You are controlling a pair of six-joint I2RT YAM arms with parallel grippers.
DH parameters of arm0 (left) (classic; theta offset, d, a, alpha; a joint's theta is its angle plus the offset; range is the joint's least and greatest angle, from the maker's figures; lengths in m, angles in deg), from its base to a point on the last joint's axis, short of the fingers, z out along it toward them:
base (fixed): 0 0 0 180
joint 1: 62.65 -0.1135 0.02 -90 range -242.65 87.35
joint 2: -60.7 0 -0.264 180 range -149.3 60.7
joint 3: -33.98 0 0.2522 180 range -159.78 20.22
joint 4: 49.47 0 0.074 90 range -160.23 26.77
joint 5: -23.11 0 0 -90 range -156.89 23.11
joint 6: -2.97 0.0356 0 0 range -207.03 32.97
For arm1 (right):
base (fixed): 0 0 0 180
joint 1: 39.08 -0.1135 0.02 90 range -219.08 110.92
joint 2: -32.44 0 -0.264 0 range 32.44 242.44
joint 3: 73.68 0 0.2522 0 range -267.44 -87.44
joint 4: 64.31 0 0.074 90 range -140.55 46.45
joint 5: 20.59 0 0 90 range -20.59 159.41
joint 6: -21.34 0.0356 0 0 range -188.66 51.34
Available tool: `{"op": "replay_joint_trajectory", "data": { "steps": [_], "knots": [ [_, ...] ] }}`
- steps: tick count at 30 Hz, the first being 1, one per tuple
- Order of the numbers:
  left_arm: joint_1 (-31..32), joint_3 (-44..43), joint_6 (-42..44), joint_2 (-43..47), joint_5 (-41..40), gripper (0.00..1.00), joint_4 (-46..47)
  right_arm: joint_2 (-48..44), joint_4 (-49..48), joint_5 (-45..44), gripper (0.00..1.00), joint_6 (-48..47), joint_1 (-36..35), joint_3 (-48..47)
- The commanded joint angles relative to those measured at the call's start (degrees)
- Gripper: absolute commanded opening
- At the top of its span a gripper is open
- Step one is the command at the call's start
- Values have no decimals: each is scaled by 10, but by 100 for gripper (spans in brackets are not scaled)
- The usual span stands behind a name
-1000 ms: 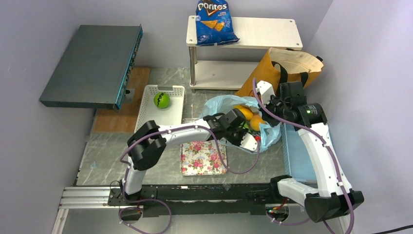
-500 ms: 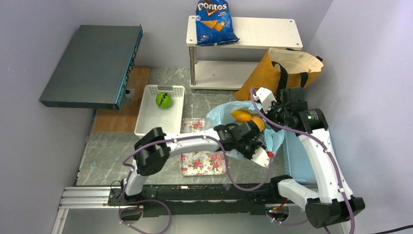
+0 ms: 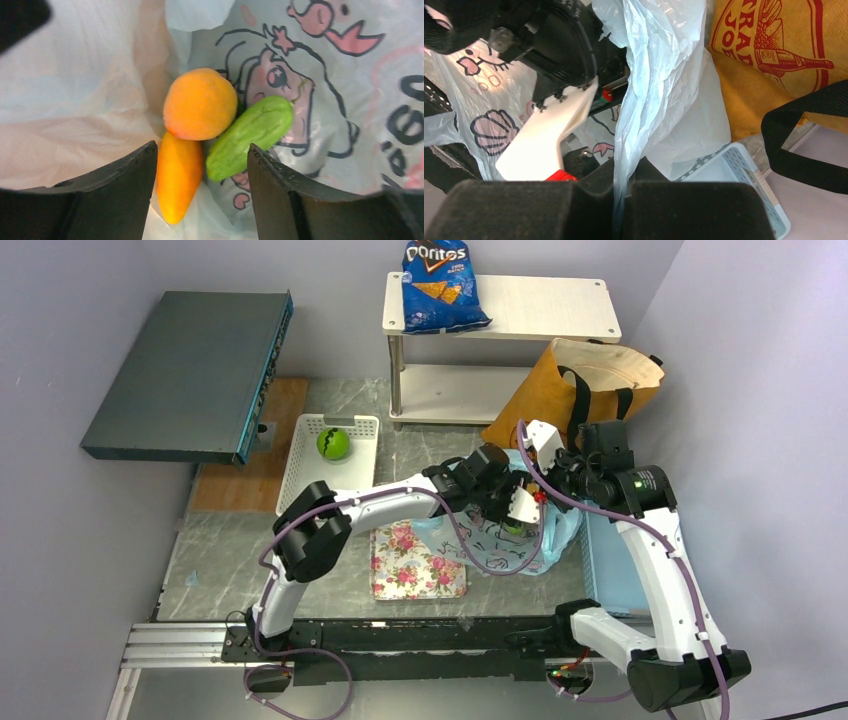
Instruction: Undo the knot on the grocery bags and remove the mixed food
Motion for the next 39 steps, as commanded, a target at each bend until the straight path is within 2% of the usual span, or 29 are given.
{"op": "replay_joint_trajectory", "data": {
  "steps": [1, 9, 15, 22, 30, 36, 37, 39],
  "knots": [
    [5, -13, -10, -23, 15, 70, 83, 0, 2, 24, 0, 7, 2, -15],
    [3, -78, -17, -105, -4, 73, 104, 8, 10, 30, 0, 7, 1, -25],
    [1, -84, -13, -136, -38, 89, 130, 14, 14, 40, 0, 9, 1, -31],
    [1, -109, -2, -173, -46, 95, 77, 15, 7, 44, 0, 14, 2, -25],
    [11, -184, 50, -230, -73, 91, 6, 20, 0, 47, 0, 18, 2, -18],
    [15, -173, 94, -236, -95, 85, -40, 22, -6, 43, 0, 16, 2, -15],
    [15, -169, 101, -235, -96, 81, -52, 21, -7, 42, 0, 15, 1, -13],
    [15, -165, 101, -225, -85, 68, -79, 21, -9, 39, 0, 16, 2, -12]
  ]
}}
